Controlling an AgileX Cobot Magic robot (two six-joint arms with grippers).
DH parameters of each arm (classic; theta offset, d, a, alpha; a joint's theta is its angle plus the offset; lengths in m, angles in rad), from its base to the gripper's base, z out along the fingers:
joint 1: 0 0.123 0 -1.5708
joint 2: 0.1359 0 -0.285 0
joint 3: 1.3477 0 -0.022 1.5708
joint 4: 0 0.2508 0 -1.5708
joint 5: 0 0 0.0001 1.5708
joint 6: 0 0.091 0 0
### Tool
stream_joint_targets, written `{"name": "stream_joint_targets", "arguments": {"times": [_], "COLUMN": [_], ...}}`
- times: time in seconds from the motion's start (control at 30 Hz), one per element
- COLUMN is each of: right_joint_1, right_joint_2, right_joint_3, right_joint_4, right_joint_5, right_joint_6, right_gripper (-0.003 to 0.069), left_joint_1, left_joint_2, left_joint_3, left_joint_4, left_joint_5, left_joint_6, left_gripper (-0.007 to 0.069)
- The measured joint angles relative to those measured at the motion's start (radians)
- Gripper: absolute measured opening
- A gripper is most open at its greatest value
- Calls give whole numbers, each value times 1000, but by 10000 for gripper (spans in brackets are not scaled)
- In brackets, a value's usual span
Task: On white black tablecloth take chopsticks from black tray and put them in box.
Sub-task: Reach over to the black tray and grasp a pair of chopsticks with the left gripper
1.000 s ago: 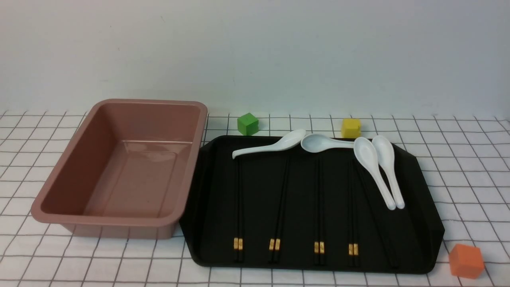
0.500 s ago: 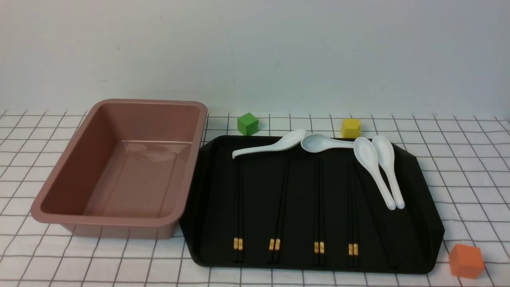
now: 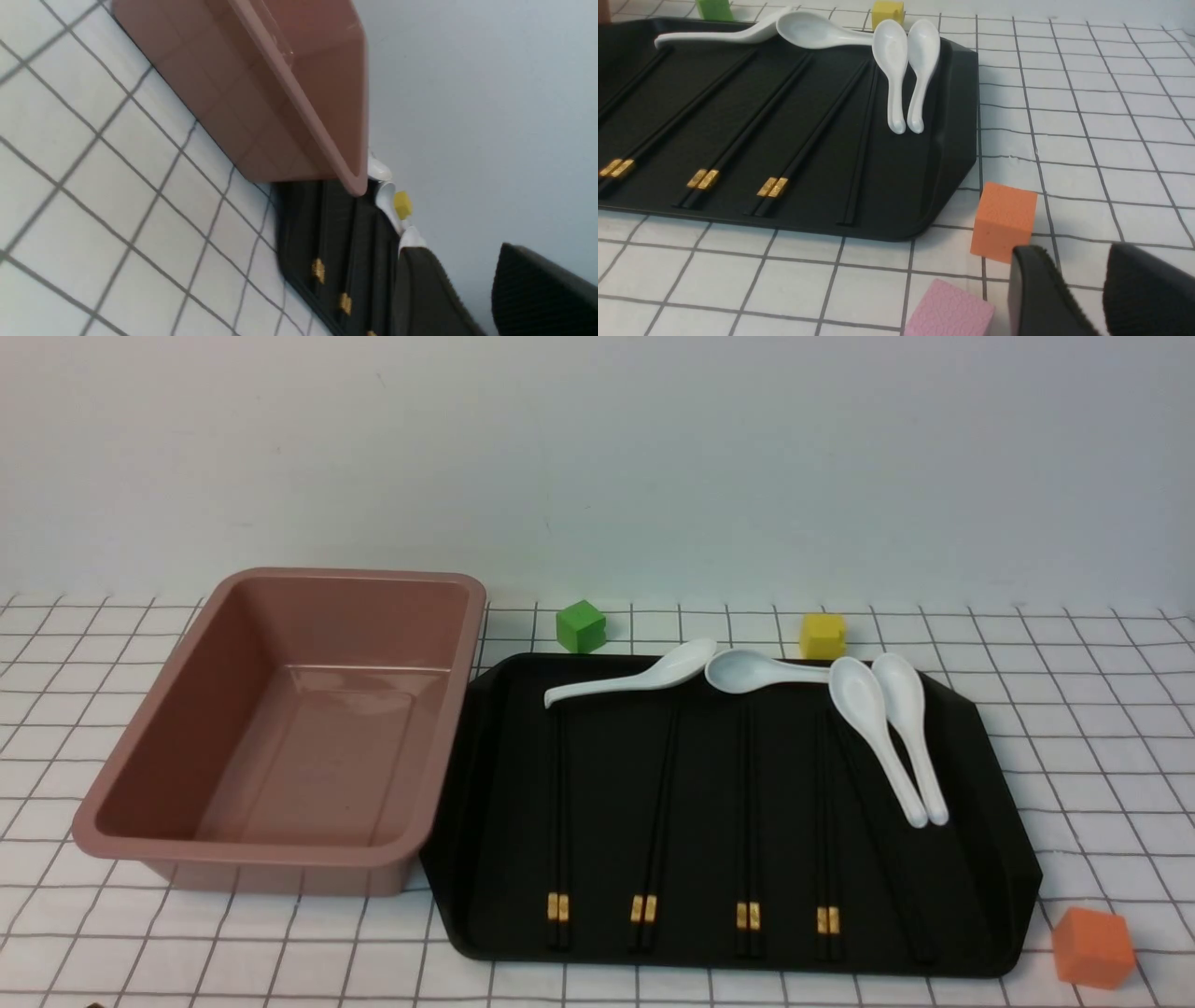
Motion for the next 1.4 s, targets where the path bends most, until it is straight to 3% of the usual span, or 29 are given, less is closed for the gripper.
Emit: {"name": "stream_joint_targets", "arguments": {"times": [0.3,0.5,0.7,0.73,0.8,0.93,1.0,1.33,1.4], "right_joint_1": [0,0,0,0,0,0,0,0,0], "right_joint_2": [0,0,0,0,0,0,0,0,0], "right_joint_3": [0,0,0,0,0,0,0,0,0], "right_joint_4": [0,0,0,0,0,0,0,0,0], "right_joint_5": [0,0,0,0,0,0,0,0,0], "right_joint_6": [0,0,0,0,0,0,0,0,0], "right_gripper": [240,240,240,240,240,240,240,240,240], "left_joint_1": [0,0,0,0,0,0,0,-24,-110], "left_joint_2": [0,21,295,420,586,863,1008,1260,1294], "left_joint_3": [-32,-333,-561,-597,-647,-756,-832,-1007,-1043], "left_joint_4": [-107,-104,-88,-71,-35,15,15,-4,59], "left_joint_5": [-101,-170,169,332,515,742,814,868,857], "left_joint_6": [-17,164,316,330,343,406,454,435,366], "left_gripper": [238,238,234,218,176,64,-13,-13,-13]}}
